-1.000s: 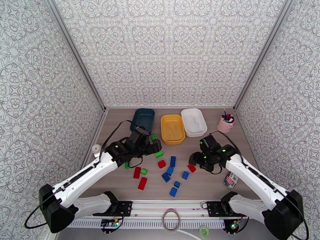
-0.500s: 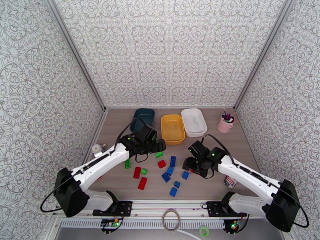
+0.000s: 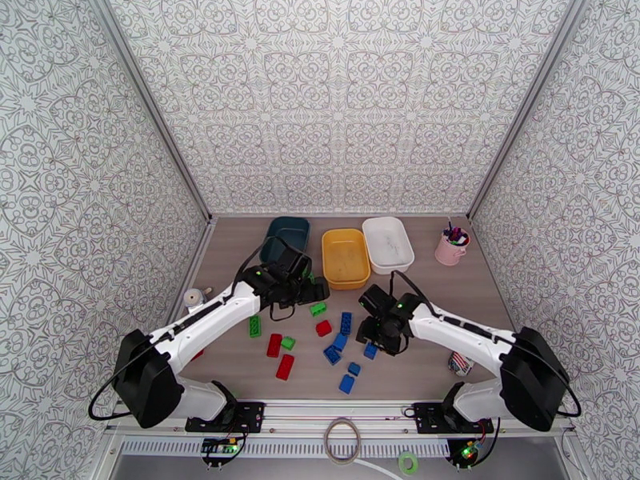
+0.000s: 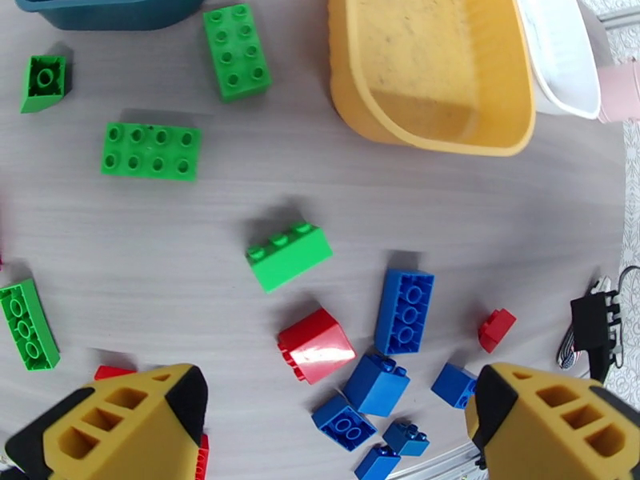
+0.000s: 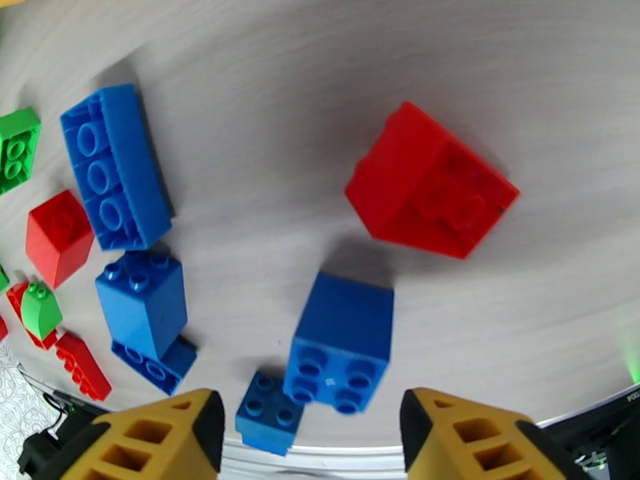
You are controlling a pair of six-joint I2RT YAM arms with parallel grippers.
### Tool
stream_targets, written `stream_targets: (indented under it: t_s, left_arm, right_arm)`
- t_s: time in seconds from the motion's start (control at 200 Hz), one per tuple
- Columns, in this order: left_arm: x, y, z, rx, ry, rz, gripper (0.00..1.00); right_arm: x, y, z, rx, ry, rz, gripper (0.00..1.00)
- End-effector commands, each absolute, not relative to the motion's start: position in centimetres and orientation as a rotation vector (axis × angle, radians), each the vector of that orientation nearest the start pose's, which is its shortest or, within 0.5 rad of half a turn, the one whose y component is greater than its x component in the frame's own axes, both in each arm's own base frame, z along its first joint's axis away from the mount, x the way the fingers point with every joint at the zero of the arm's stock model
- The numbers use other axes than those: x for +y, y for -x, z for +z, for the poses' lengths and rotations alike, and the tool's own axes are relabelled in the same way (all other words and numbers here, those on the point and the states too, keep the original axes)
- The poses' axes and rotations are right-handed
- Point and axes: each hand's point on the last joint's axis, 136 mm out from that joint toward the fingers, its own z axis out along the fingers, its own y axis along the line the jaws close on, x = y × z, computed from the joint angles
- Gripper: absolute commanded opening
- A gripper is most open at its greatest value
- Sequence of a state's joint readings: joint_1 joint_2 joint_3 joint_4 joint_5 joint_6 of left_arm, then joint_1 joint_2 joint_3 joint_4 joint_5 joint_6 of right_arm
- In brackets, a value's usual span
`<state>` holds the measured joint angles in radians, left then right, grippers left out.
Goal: Sort the legos into containers by color
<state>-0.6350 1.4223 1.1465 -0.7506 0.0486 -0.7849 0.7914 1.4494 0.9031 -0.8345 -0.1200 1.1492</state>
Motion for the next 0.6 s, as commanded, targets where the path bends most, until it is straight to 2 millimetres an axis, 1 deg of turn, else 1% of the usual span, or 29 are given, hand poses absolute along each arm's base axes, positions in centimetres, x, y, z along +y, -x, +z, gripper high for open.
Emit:
stream_targets:
  t_s: [0.0,0.115,0.39,0.42,0.445,0.595]
  left_arm:
    - [-21.8,-28.2,16.1,2.682,0.192,-0.589,0.94]
    - [-21.7,-28.2,16.2,2.686,0.192,-0.588,0.94]
    - [-21.1,-28.5,16.4,2.673,0.204,-0.581,0.96]
    - [-21.0,-28.6,16.4,2.671,0.208,-0.582,0.97]
    - [-20.9,-28.7,16.4,2.669,0.211,-0.584,0.99]
    - [-20.8,-28.9,16.5,2.666,0.208,-0.587,0.99]
  right_arm:
    - [21.2,-17.7,5.4,3.086,-0.569,0.32,0.6]
    - [20.9,-17.5,4.9,3.107,-0.568,0.265,0.59]
    - [21.5,-17.9,3.5,3.142,-0.54,0.227,0.54]
    - [21.5,-17.9,3.4,3.145,-0.541,0.226,0.53]
    - [21.6,-18.0,3.4,3.145,-0.542,0.228,0.52]
    - [21.5,-17.9,3.3,3.153,-0.527,0.207,0.48]
